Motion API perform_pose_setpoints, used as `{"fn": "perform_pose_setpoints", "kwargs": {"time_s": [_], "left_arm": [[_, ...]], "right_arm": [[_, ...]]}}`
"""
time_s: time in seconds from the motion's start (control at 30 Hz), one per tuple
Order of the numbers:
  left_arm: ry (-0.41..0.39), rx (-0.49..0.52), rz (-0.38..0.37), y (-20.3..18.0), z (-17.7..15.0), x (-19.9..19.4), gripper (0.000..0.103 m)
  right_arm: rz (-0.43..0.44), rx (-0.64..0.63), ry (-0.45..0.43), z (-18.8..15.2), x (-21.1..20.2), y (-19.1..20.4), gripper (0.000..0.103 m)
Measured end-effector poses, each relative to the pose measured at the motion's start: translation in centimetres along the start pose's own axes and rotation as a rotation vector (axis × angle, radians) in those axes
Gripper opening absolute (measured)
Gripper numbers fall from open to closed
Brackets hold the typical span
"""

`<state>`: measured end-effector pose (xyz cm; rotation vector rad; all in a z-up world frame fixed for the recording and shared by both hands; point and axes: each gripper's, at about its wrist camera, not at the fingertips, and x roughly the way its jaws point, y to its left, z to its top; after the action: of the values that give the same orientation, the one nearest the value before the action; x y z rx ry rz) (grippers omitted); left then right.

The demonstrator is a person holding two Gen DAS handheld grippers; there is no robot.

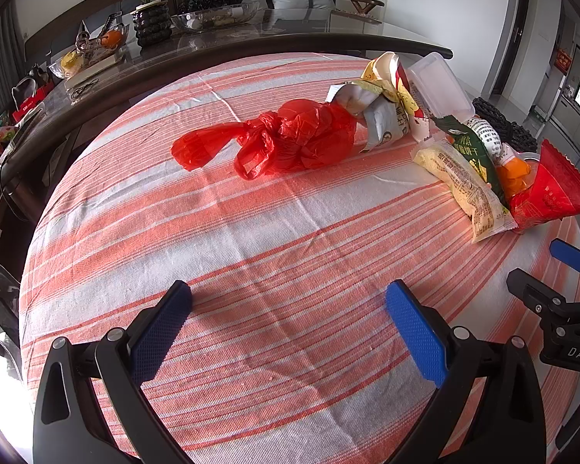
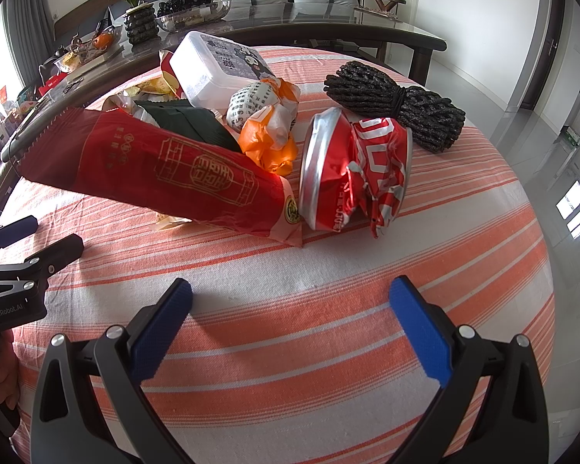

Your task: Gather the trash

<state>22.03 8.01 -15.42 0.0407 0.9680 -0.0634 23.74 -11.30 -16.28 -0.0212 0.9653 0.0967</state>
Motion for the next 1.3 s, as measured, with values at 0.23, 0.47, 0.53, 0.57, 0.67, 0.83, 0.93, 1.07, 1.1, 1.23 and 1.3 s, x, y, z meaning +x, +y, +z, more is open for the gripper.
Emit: {"fn": "perform_pose_setpoints", "kwargs": {"time_s": [0.23, 0.47, 0.53, 0.57, 0.67, 0.83, 0.93, 1.07, 1.1, 1.23, 1.3], "left_arm": [[0.0, 0.0, 0.0, 0.0, 0.0, 0.0, 0.099], [0.0, 0.0, 0.0, 0.0, 0.0, 0.0, 0.099], [0.0, 0.0, 0.0, 0.0, 0.0, 0.0, 0.099], [0.0, 0.0, 0.0, 0.0, 0.0, 0.0, 0.099], [0.0, 0.0, 0.0, 0.0, 0.0, 0.0, 0.099], [0.0, 0.0, 0.0, 0.0, 0.0, 0.0, 0.099], [0.0, -0.001, -0.001, 0.0, 0.0, 0.0, 0.099], [-0.003, -0.007, -0.013, 0.2, 0.0, -0.1, 0.099], [-0.007, -0.01, -0.026, 0.4, -0.1, -0.3, 0.099], [-0.016, 0.031, -0.126, 1.9, -0.1, -1.0, 0.099], [-0.048, 0.06, -0.108, 3.2, 0.4, -1.2, 0.099]], "right_arm": [[0.0, 0.0, 0.0, 0.0, 0.0, 0.0, 0.099], [0.0, 0.0, 0.0, 0.0, 0.0, 0.0, 0.099], [0.0, 0.0, 0.0, 0.0, 0.0, 0.0, 0.099], [0.0, 0.0, 0.0, 0.0, 0.0, 0.0, 0.099], [0.0, 0.0, 0.0, 0.0, 0.0, 0.0, 0.099], [0.0, 0.0, 0.0, 0.0, 0.0, 0.0, 0.099], [-0.003, -0.002, 0.0, 0.0, 0.0, 0.1, 0.099], [0.008, 0.0, 0.0, 0.3, 0.1, 0.0, 0.099], [0.025, -0.015, 0.0, 0.2, 0.0, -0.2, 0.099], [0.067, 0.049, -0.044, -0.8, -2.3, -3.6, 0.098], [0.068, 0.086, -0.087, -1.0, -3.9, -5.6, 0.098]]}}
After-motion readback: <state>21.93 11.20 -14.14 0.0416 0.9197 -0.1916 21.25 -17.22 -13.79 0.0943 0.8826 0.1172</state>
